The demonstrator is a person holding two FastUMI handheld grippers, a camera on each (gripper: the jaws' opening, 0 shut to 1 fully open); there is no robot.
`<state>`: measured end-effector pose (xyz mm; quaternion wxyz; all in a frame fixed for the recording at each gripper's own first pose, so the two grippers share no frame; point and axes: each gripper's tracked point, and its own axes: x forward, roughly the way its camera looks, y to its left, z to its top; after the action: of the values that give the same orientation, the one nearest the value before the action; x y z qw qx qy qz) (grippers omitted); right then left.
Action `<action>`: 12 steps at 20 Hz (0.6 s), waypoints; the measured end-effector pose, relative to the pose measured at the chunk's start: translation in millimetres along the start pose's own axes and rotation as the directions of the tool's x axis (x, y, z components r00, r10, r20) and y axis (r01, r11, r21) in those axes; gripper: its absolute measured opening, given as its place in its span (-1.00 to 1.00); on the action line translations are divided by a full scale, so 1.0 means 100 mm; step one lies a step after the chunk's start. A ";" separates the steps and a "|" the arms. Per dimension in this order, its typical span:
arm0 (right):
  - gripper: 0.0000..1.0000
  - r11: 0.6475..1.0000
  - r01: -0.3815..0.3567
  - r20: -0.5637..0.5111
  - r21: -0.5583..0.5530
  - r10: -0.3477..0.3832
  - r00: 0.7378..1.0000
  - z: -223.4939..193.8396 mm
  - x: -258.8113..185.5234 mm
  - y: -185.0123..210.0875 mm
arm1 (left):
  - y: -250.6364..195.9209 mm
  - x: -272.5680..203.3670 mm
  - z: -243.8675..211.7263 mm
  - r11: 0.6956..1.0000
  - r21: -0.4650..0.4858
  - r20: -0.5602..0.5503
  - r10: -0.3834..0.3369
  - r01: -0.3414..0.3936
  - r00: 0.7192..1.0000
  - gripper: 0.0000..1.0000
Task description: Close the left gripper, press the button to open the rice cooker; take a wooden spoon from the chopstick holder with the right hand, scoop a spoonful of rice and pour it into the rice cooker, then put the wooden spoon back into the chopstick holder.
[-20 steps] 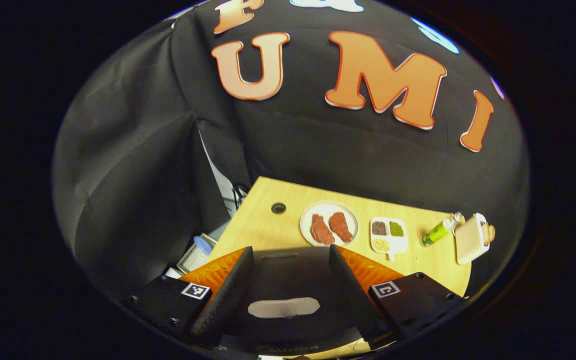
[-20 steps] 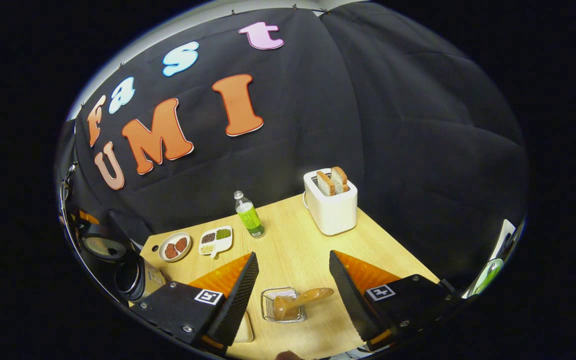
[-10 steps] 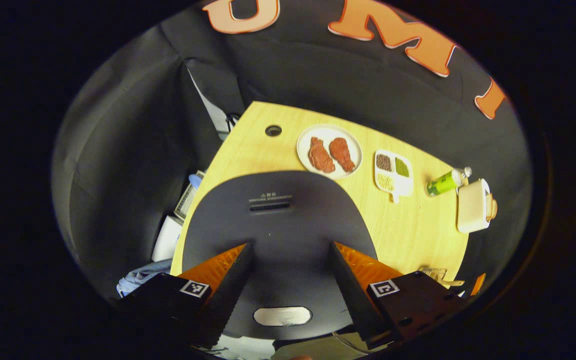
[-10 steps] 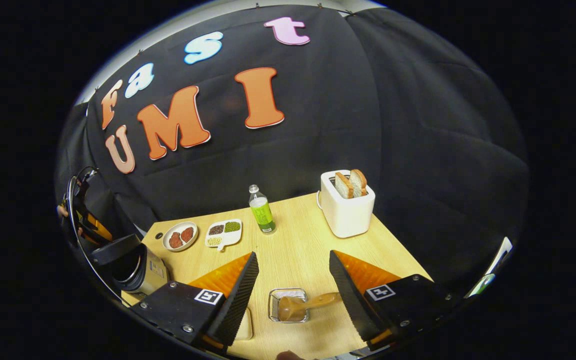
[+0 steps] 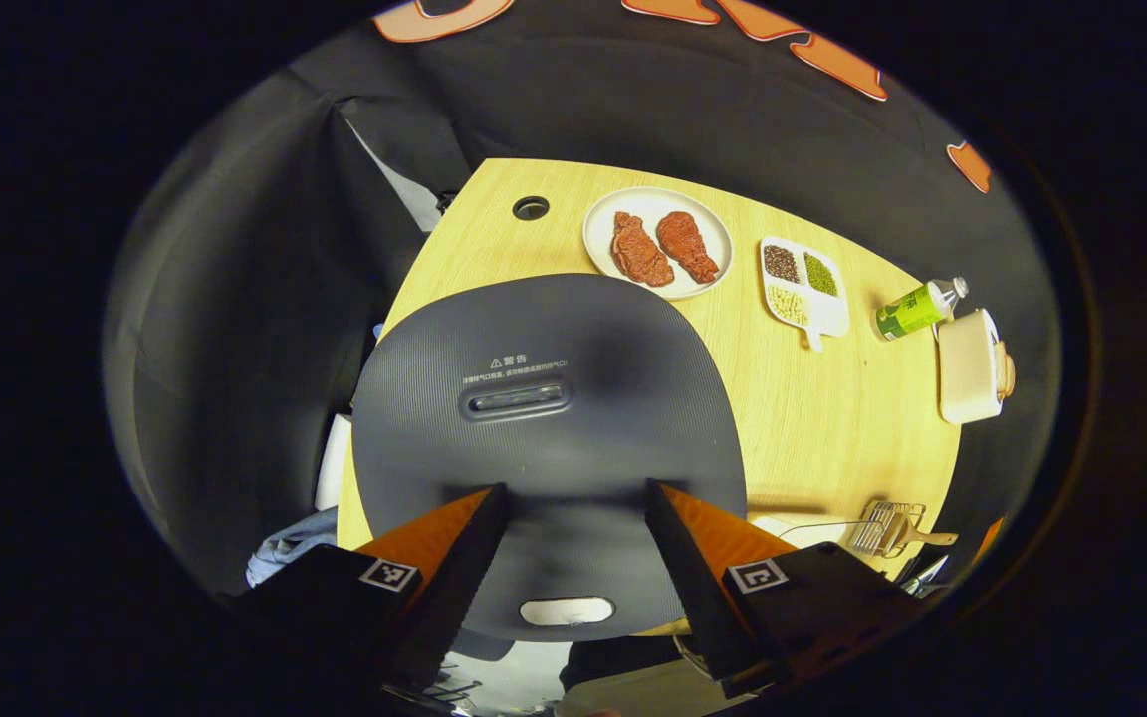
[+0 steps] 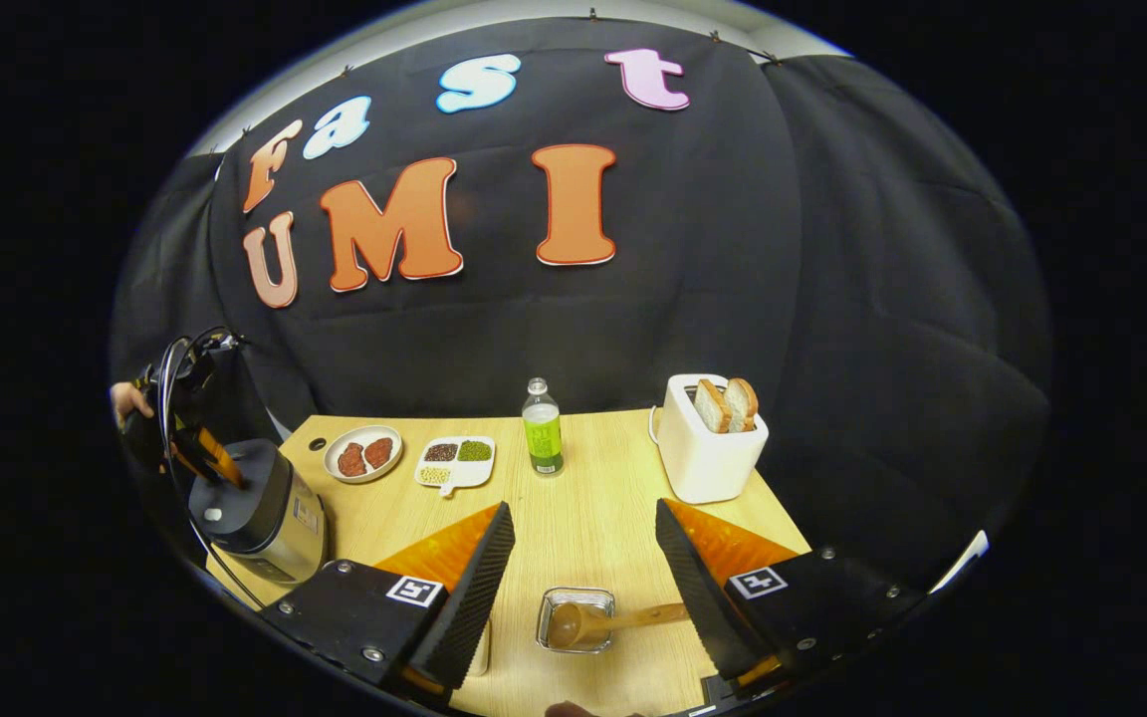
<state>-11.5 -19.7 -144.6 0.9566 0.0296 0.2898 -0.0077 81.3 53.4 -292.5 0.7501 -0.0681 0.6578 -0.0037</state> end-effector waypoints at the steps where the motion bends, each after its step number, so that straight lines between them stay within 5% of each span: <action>1: 0.79 1.000 -0.011 0.002 -0.006 0.011 1.000 0.01 0.01 0.06 | -0.01 0.00 0.00 1.000 -0.007 0.011 0.001 0.000 1.000 0.94; 4: 0.80 0.999 -0.028 0.034 -0.039 0.029 0.999 0.11 0.02 0.15 | 0.01 0.02 0.01 0.999 0.042 0.115 -0.001 -0.004 0.993 0.96; 7: 0.82 0.995 -0.051 0.082 -0.089 0.058 0.995 0.25 -0.01 0.26 | -0.02 -0.02 0.06 0.994 0.106 0.296 -0.024 -0.008 0.955 0.96; 10: 0.84 0.987 -0.060 0.127 -0.148 0.079 0.989 0.38 -0.02 0.33 | -0.01 -0.05 0.03 0.993 0.118 0.469 -0.051 -0.005 0.882 0.97; 12: 0.84 0.984 -0.078 0.145 -0.162 0.102 0.984 0.46 -0.01 0.45 | 0.01 -0.07 0.03 0.998 0.069 0.592 -0.035 -0.008 0.805 0.97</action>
<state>14.7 22.7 -103.3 0.9747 -0.0330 0.2139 0.0559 83.6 55.3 -284.8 0.9198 -0.0450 0.3897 -0.0100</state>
